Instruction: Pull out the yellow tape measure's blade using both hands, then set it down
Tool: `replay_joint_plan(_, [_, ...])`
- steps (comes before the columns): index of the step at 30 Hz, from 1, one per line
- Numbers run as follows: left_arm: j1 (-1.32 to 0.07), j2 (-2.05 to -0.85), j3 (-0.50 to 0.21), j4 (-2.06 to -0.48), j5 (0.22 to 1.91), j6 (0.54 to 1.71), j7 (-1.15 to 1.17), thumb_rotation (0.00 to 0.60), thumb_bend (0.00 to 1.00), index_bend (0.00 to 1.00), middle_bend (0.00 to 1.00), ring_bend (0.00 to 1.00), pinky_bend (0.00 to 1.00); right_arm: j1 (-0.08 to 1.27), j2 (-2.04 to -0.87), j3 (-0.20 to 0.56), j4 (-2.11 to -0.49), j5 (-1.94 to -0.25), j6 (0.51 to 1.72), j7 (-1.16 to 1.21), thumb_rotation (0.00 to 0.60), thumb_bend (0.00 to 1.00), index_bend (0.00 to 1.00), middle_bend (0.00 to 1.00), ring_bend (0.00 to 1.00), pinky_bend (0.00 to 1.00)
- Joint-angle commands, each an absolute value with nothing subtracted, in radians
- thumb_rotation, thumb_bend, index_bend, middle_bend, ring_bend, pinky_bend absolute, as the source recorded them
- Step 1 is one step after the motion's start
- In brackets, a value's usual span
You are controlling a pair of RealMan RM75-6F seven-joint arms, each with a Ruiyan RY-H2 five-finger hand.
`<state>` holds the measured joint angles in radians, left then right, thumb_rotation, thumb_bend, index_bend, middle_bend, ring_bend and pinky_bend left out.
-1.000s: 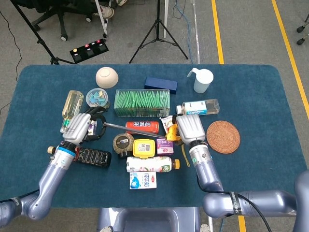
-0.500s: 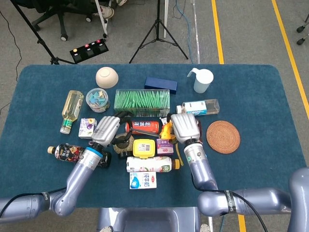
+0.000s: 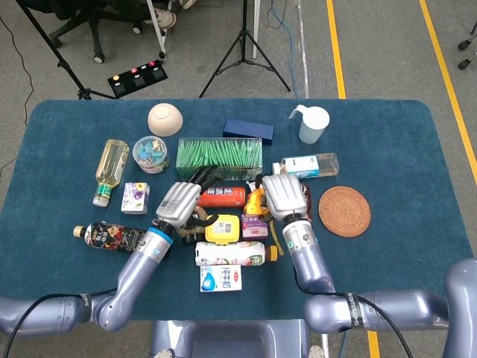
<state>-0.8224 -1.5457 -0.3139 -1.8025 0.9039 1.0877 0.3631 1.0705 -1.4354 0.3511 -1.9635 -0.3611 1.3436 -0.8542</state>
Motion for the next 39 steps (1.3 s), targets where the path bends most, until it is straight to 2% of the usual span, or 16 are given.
replay_joint_plan(1, [-0.810,-1.516,-0.312,-1.830,0.912,1.098,0.356,0.600,0.21,0.04,0.00,0.00,0.25,1.068,-1.432,0.348,-1.965,-0.365,1.340,-0.851,0.600,0.33,0.70,0.65,0.79,0.79])
replay_joint_plan(7, [-0.768,-1.419,-0.293,-1.899,0.936,1.105,0.333,0.600,0.21,0.04,0.00,0.00,0.25,1.060,-1.423,0.330,-1.974,-0.384,1.336,-0.847,0.600,0.33,0.70,0.65,0.78,0.79])
replay_joint_plan(16, [-0.653,-1.185,-0.246,-2.013,1.011,1.116,0.232,0.600,0.21,0.04,0.00,0.00,0.25,1.041,-1.406,0.285,-1.985,-0.431,1.319,-0.843,0.600,0.33,0.70,0.64,0.78,0.79])
replay_joint_plan(24, [-0.554,-1.019,-0.204,-2.039,1.109,1.145,0.137,0.600,0.21,0.05,0.00,0.00,0.25,1.026,-1.403,0.248,-1.961,-0.465,1.306,-0.842,0.600,0.33,0.70,0.64,0.76,0.77])
replay_joint_plan(39, [-0.442,-0.920,-0.143,-2.004,1.194,1.176,0.005,0.600,0.21,0.05,0.00,0.00,0.25,1.053,-1.461,0.213,-1.890,-0.436,1.283,-0.911,0.600,0.33,0.70,0.63,0.72,0.73])
